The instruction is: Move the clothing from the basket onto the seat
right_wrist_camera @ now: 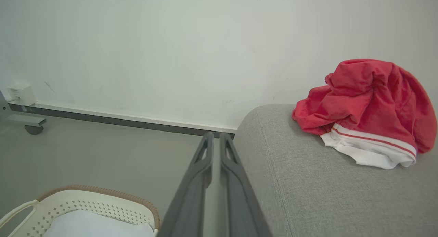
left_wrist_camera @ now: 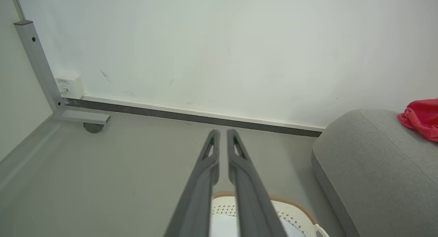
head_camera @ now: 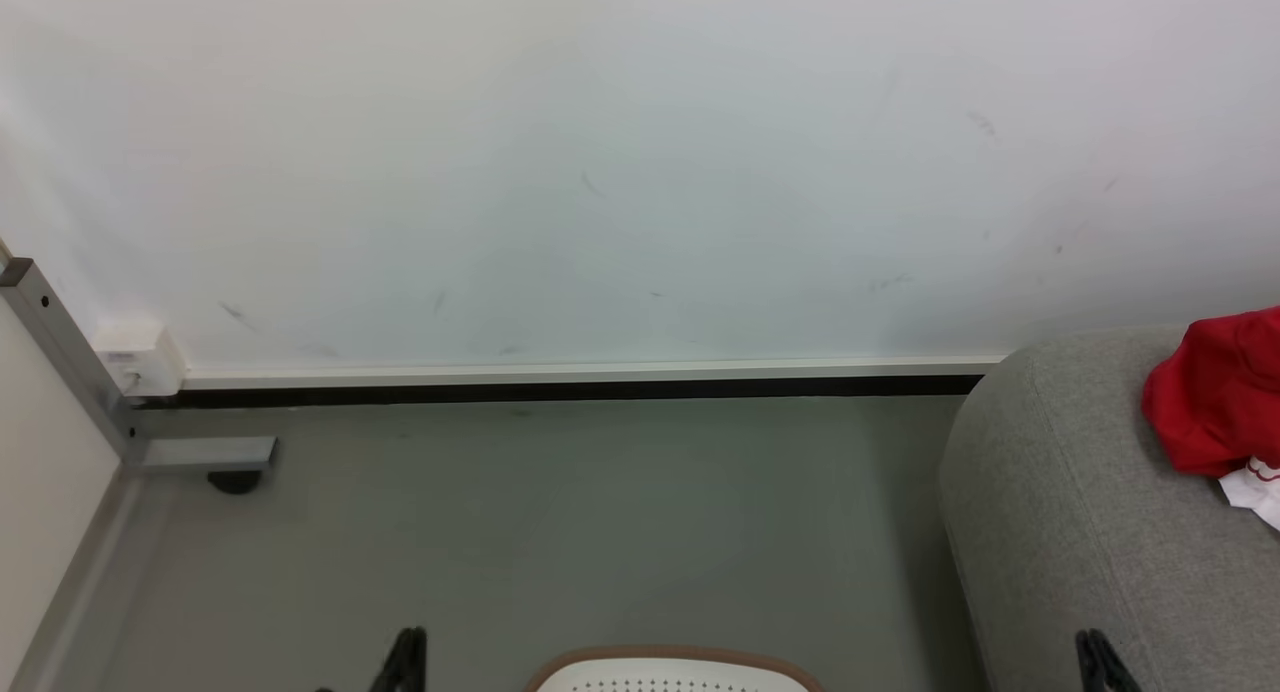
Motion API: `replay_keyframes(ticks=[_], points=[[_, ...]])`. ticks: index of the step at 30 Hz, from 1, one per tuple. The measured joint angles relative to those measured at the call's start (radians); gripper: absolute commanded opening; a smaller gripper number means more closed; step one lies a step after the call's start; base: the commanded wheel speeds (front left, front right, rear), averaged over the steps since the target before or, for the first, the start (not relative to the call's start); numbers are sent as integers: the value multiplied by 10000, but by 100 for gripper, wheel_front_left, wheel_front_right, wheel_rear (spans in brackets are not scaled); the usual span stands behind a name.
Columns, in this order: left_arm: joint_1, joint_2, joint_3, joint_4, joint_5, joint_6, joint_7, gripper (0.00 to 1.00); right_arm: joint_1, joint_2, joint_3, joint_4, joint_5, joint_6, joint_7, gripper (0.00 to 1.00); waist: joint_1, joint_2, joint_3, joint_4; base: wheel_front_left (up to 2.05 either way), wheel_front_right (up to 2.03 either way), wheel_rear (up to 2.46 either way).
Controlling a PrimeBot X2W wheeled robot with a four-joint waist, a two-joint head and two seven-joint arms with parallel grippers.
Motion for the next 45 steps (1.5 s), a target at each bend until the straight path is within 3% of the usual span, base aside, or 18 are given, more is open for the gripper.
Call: replay_keyframes(ticks=[23,45], points=[[-242,-77,694,-174,-3749,-132,1081,0,-414,21,-127,96,4544,0,1070,0,0,0,127,-4,0,0,0],[-578,-138,1243,-504,-6602,-192,1862,0,-1014,-4,-190,79,8027,0,1847,0,0,0,250,-8,0,0,0]])
